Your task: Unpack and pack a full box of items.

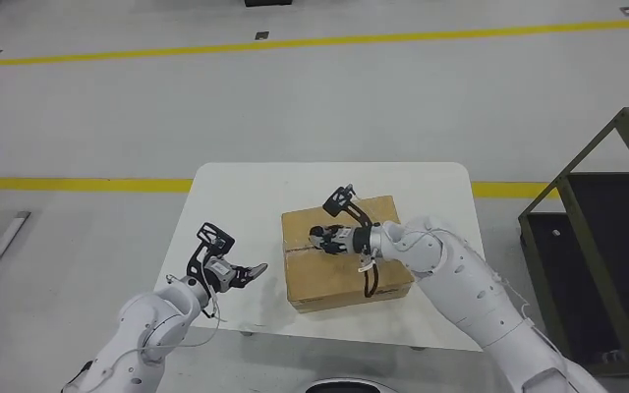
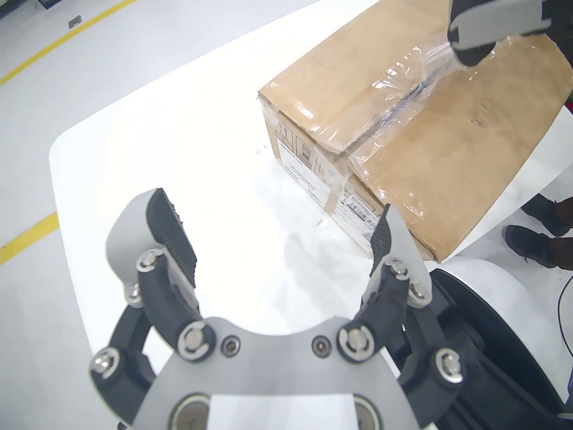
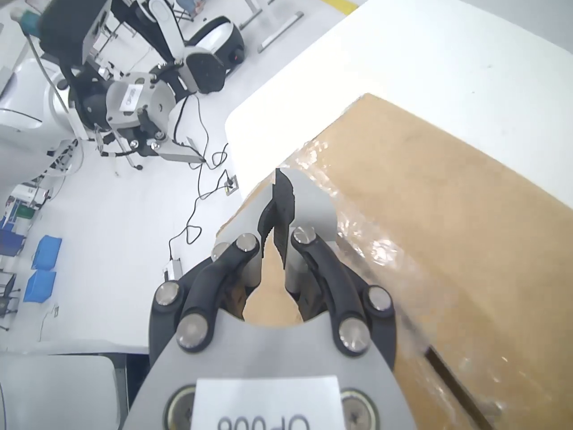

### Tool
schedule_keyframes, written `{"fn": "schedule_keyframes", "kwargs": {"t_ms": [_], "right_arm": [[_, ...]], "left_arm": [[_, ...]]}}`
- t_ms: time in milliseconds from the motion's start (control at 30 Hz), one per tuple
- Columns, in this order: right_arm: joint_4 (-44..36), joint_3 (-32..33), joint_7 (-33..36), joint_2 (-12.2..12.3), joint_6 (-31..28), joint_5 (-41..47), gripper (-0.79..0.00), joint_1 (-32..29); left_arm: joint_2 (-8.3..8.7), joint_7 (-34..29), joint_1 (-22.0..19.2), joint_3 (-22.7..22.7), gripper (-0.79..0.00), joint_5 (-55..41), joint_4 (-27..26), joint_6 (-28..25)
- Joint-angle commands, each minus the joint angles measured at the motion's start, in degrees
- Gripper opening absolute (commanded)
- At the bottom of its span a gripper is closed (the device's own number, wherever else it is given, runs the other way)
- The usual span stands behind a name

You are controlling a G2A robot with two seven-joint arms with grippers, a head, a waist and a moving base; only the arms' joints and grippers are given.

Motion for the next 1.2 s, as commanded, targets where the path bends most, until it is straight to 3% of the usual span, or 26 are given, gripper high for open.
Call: {"fn": "schedule_keyframes", "kwargs": {"t_ms": [0, 233, 467, 767, 900, 1167], "right_arm": [[3.0, -1.8, -0.5, -0.7, 0.3, 0.5, -0.785, 0.6], [10.2, -3.4, -1.0, -1.8, -0.3, 1.9, -0.785, 1.7], [11.4, -1.8, -1.7, -1.7, -1.5, 3.6, -0.785, 1.4], [6.0, 6.8, -1.9, 1.1, -4.0, 6.1, -0.785, -0.9], [0.0, 9.7, -0.5, 2.1, -3.9, 5.8, -0.785, -2.2], [-4.6, 8.0, 1.6, 1.9, -2.8, 6.0, -0.785, -2.3]], "left_arm": [[0.03, 0.1, 0.1, -0.2, 0.0, 0.0, 0.0, 0.1], [0.1, 0.0, 0.2, -0.5, 0.0, -0.1, 0.1, 0.3], [0.05, -0.2, -0.6, 0.4, 0.0, -0.1, 0.4, -0.1], [0.03, -0.3, -1.2, 0.9, 0.0, -0.2, 0.9, -0.1], [0.05, -0.2, -1.3, 0.8, 0.0, -0.3, 0.7, 0.1], [0.1, 0.1, -0.9, 0.3, 0.0, -0.4, 0.4, 0.9]]}}
